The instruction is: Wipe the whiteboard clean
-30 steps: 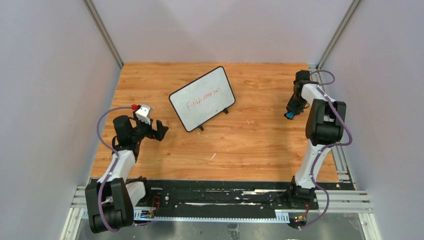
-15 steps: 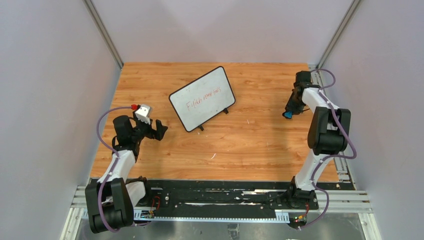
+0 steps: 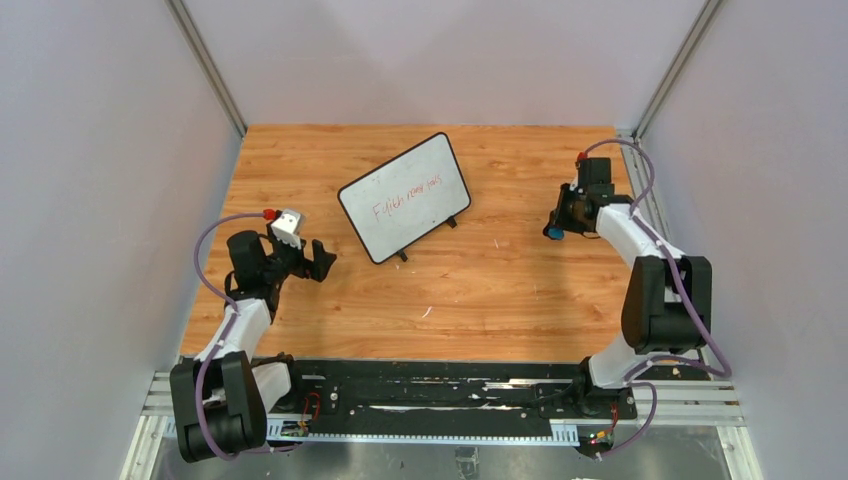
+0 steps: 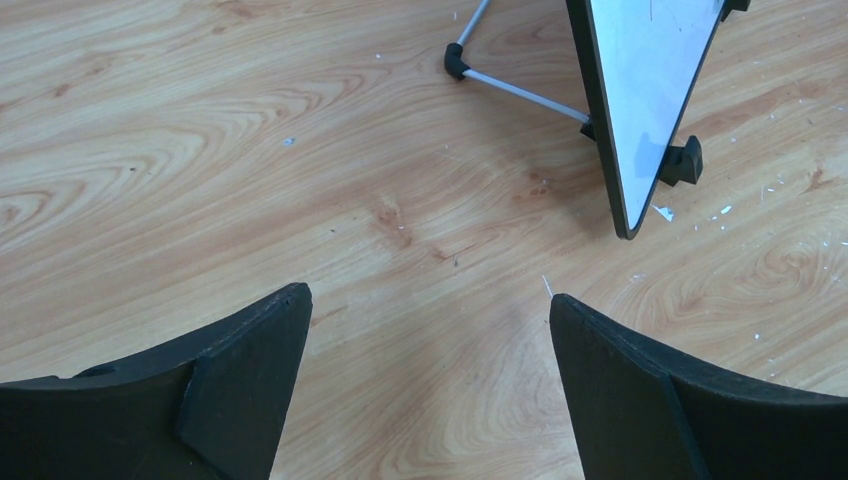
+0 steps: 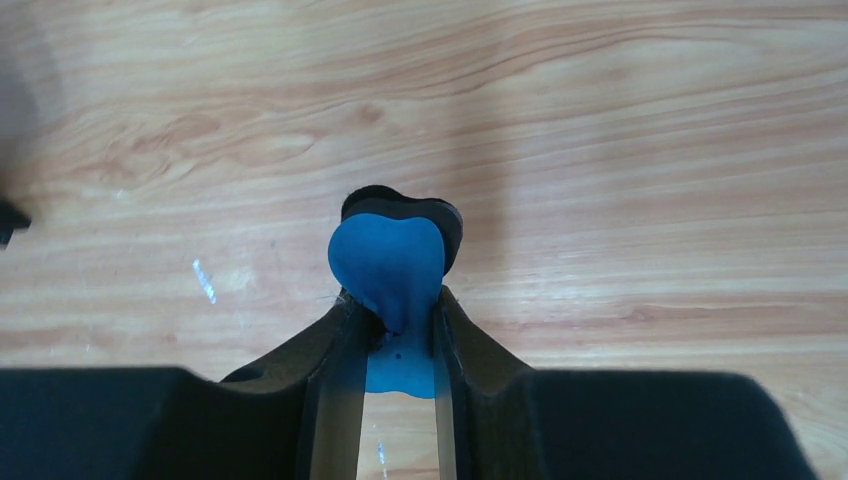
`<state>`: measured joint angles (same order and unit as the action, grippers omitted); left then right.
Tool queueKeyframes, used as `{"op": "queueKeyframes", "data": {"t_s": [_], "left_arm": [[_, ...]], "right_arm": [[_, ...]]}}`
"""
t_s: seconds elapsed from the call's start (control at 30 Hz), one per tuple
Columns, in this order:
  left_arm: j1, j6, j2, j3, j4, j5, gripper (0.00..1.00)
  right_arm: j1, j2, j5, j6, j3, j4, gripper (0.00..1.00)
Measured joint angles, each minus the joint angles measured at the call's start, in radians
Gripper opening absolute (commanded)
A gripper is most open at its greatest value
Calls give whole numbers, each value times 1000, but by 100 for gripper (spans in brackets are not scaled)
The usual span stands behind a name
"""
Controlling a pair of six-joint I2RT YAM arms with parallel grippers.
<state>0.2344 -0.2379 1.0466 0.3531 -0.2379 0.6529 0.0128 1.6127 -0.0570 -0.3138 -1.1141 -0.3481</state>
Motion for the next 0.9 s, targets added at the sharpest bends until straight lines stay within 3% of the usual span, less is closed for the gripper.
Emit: {"op": "queueKeyframes", "data": {"t_s": [0.27, 0.43, 0.73, 0.9], "left_arm": [[0, 19, 18, 15, 10, 20, 73], [26, 69, 32, 51, 6, 85, 77], [50, 180, 195, 191, -29, 332, 79], [42, 227, 257, 244, -53, 374, 78]], "right_arm": [[165, -142, -63, 99, 196, 195, 1], [240, -159, -59, 140, 197, 270, 1], [296, -141, -18, 175, 193, 291, 1], [314, -140, 5, 190, 183, 290, 1]]}}
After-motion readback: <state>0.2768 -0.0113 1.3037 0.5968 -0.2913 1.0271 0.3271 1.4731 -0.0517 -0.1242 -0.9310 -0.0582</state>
